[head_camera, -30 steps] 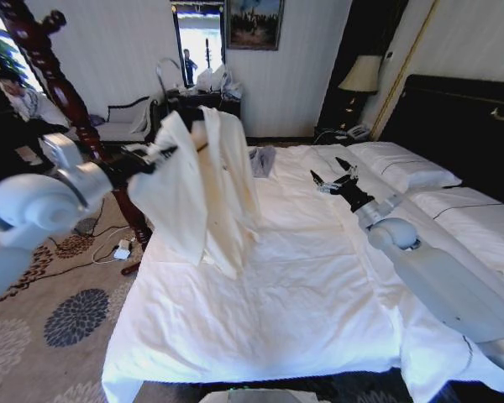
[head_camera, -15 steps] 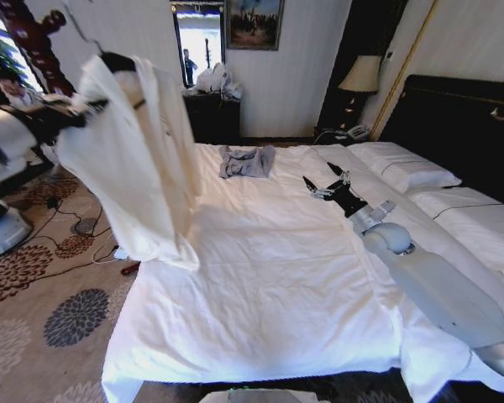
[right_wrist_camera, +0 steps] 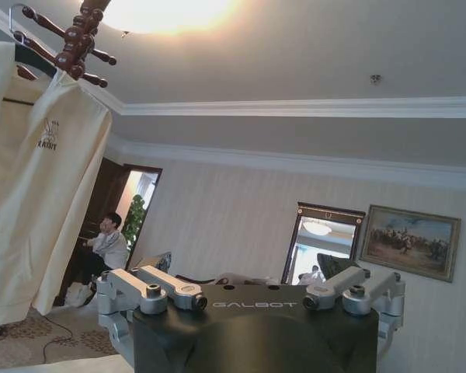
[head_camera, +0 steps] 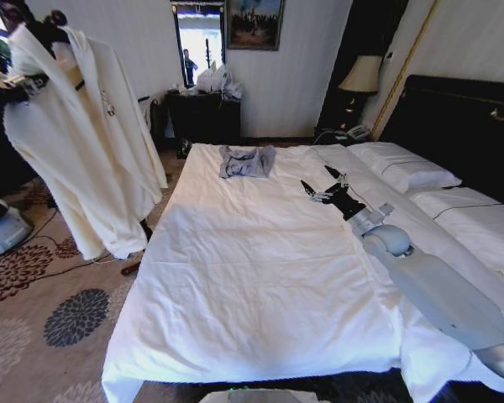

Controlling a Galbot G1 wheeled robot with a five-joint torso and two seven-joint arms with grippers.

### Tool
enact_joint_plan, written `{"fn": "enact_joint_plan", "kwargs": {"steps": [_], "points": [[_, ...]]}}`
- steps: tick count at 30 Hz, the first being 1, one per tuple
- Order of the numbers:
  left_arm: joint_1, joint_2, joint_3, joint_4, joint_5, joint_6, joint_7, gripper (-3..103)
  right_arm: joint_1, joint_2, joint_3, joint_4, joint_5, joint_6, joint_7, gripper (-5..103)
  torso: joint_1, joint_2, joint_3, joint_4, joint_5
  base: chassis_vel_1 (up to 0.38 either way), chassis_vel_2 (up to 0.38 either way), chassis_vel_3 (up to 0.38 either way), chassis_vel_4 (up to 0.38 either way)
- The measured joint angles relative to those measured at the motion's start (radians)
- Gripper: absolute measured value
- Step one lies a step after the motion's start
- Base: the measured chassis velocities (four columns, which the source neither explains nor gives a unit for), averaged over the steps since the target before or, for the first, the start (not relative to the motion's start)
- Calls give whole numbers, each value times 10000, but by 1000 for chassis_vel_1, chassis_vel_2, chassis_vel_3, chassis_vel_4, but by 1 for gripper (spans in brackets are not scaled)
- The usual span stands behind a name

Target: Pick up the clothes from the bed and hang them on the clothes hanger.

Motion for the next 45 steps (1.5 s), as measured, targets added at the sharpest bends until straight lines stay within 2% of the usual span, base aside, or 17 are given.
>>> {"fn": "enact_joint_plan", "kwargs": {"steps": [11, 15, 19, 24, 36, 45], "points": [[-1075, -974, 796, 1291, -156, 361, 234, 19, -26, 66, -66, -77, -25, 24, -87, 100, 0, 0, 0, -3, 2, 0, 0, 0, 0], [-1286, -1302, 889, 1634, -16, 363, 493, 19, -82, 56, -55, -109, -27, 50, -98, 100, 1, 0, 0, 3, 0, 0, 0, 0, 0], [-1729, -1785, 1040, 2120, 440, 132, 785, 19, -150, 96, -32, -173, -42, 72, -101, 100, 0, 0, 0, -4, 1, 0, 0, 0, 0], [-2435, -2249, 1368, 2748, 757, -27, 1078, 19, -222, 173, -25, -241, -55, 73, -99, 100, 1, 0, 1, 1, 2, 0, 0, 0, 0], [-3458, -3156, 1925, 4330, 1213, -316, 1656, 19, -336, 199, 3, -353, -59, 67, -55, 100, 0, 0, 0, 1, 1, 0, 0, 0, 0], [-4395, -3790, 2877, 5564, 1507, -484, 2288, 19, -428, 237, 34, -361, -59, 55, -24, 100, 0, 0, 0, 0, 1, 0, 0, 0, 0]]}}
